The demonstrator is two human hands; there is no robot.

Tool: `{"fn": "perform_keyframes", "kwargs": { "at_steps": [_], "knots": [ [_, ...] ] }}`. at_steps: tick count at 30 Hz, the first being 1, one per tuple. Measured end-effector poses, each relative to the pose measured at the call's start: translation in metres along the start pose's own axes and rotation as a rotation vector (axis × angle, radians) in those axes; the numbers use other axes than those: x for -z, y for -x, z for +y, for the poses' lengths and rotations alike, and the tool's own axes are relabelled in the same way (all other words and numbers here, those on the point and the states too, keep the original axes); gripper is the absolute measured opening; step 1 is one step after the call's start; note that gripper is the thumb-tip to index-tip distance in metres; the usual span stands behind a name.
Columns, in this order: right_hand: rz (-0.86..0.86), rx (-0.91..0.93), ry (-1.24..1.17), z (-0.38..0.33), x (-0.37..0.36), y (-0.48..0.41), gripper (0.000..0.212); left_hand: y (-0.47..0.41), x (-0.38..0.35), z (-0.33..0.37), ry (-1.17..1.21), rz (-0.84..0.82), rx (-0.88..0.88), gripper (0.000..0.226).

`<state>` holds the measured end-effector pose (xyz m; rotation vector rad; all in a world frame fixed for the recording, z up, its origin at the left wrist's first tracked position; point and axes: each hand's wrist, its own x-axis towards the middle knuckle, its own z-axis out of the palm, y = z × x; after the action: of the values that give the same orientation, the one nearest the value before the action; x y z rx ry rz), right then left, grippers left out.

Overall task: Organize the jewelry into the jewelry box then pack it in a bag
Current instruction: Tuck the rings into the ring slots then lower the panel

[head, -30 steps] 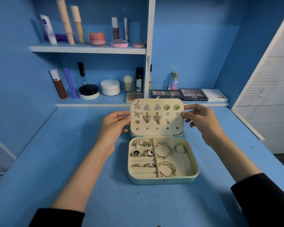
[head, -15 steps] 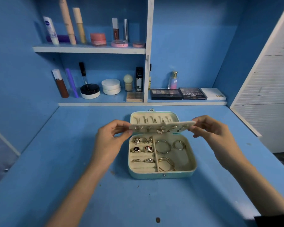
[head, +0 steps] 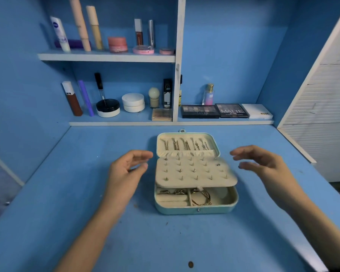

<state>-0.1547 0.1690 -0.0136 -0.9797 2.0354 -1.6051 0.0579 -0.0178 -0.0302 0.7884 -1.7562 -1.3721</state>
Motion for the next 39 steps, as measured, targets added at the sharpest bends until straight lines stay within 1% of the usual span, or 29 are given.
{"fn": "perform_keyframes", "kwargs": {
  "at_steps": [2, 4, 5, 8, 9, 11, 12, 14, 17, 21, 23, 26, 28, 31, 34, 37, 39],
  "knots": [
    [0.039, -0.054, -0.009, -0.002, 0.000, -0.022, 0.032, -0.019, 0.002, 0.005, 0.039, 0.001, 0.101, 0.028],
    [0.040, -0.156, -0.010, -0.003, -0.004, -0.046, 0.026, -0.041, -0.001, 0.006, 0.031, -0.033, 0.231, 0.025],
    [0.024, -0.213, -0.005, -0.002, -0.008, -0.056, 0.024, -0.051, -0.004, 0.006, 0.022, -0.053, 0.290, 0.028],
    [-0.048, -0.345, 0.056, 0.000, -0.023, -0.076, 0.025, -0.070, -0.016, 0.007, 0.013, -0.105, 0.418, 0.035],
    [-0.056, -0.366, 0.077, 0.000, -0.027, -0.080, 0.026, -0.073, -0.021, 0.009, 0.016, -0.123, 0.449, 0.032],
    [-0.042, -0.384, 0.087, -0.002, -0.032, -0.086, 0.025, -0.078, -0.027, 0.012, 0.027, -0.126, 0.498, 0.015],
    [-0.034, -0.390, 0.093, -0.003, -0.033, -0.088, 0.025, -0.081, -0.029, 0.013, 0.028, -0.113, 0.514, 0.013],
    [-0.023, -0.399, 0.109, -0.003, -0.034, -0.091, 0.024, -0.086, -0.032, 0.012, 0.043, -0.088, 0.539, 0.020],
    [0.000, -0.381, 0.097, -0.004, -0.033, -0.092, 0.026, -0.089, -0.035, 0.014, 0.068, -0.063, 0.547, 0.020],
    [0.032, -0.339, 0.035, -0.012, -0.030, -0.095, 0.027, -0.089, -0.036, 0.020, 0.084, -0.036, 0.490, 0.028],
    [0.035, -0.300, 0.031, -0.016, -0.028, -0.096, 0.028, -0.088, -0.037, 0.025, 0.120, -0.029, 0.465, 0.022],
    [0.025, -0.239, 0.030, -0.022, -0.025, -0.092, 0.022, -0.085, -0.036, 0.032, 0.166, -0.042, 0.403, 0.041],
    [0.009, -0.189, 0.018, -0.028, -0.022, -0.087, 0.016, -0.081, -0.033, 0.036, 0.159, -0.062, 0.337, 0.042],
    [0.006, -0.108, 0.008, -0.033, -0.016, -0.079, 0.015, -0.074, -0.029, 0.040, 0.125, -0.086, 0.222, 0.038],
    [0.002, -0.031, -0.027, -0.036, -0.008, -0.067, 0.016, -0.063, -0.022, 0.040, 0.088, -0.100, 0.106, 0.038],
    [-0.034, 0.078, 0.001, -0.037, -0.003, -0.051, 0.016, -0.048, -0.013, 0.042, -0.020, -0.146, -0.042, 0.037],
    [-0.049, 0.175, 0.055, -0.035, 0.001, -0.039, 0.020, -0.036, -0.006, 0.042, -0.108, -0.173, -0.139, 0.036]
  ]
}}
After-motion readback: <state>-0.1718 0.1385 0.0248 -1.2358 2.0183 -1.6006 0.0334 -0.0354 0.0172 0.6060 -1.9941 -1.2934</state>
